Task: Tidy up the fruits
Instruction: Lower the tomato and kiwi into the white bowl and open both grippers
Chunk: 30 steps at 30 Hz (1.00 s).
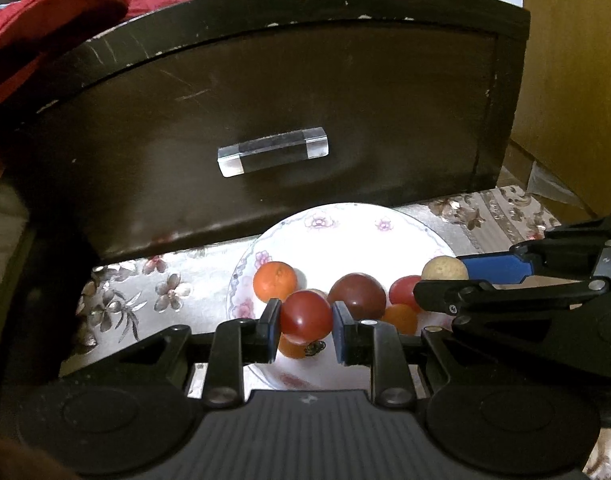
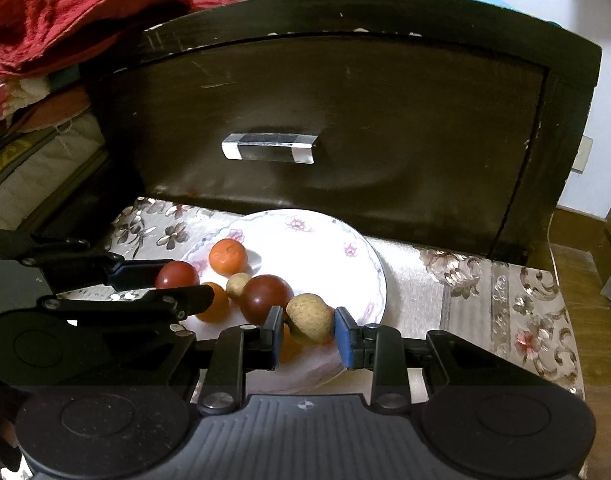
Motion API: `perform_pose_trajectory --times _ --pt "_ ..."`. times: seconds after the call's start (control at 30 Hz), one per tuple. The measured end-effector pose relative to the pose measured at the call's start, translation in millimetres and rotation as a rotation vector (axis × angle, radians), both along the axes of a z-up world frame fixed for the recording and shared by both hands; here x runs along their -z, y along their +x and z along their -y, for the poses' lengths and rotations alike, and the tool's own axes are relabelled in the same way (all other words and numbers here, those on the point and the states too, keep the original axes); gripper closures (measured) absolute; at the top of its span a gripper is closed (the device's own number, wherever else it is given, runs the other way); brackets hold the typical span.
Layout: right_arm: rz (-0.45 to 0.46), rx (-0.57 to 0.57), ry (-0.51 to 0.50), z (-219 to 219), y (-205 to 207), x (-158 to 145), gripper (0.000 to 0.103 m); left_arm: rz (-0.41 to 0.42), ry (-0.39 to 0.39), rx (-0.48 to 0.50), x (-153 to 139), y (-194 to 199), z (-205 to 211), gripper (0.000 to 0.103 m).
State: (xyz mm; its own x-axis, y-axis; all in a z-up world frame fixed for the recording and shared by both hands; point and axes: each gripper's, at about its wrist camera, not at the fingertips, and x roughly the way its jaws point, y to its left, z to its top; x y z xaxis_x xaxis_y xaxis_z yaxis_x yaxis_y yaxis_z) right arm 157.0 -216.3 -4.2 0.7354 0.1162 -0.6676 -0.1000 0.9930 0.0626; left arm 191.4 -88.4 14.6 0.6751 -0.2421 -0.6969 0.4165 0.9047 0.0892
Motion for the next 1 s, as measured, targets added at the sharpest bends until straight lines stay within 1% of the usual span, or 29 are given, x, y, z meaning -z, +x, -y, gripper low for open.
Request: perform_pose_trajectory --times 0.43,0.53,0.73,1.0 --pt "-0.016 -0.020 0.032 7 29 18 0.075 -0.040 -0.034 -0.013 18 27 -3 0.072" --pt "0.007 -0.034 0.023 6 31 20 0.075 -0.055 -0.049 -0.016 21 31 -5 0.072" --pt "0.013 -0.038 0.031 7 35 22 0.075 -0.043 -0.051 -0.019 22 35 -4 0.072" --pt "0.019 -0.028 0.042 10 36 23 0.075 -0.051 -0.070 -0.021 22 36 -5 0.071"
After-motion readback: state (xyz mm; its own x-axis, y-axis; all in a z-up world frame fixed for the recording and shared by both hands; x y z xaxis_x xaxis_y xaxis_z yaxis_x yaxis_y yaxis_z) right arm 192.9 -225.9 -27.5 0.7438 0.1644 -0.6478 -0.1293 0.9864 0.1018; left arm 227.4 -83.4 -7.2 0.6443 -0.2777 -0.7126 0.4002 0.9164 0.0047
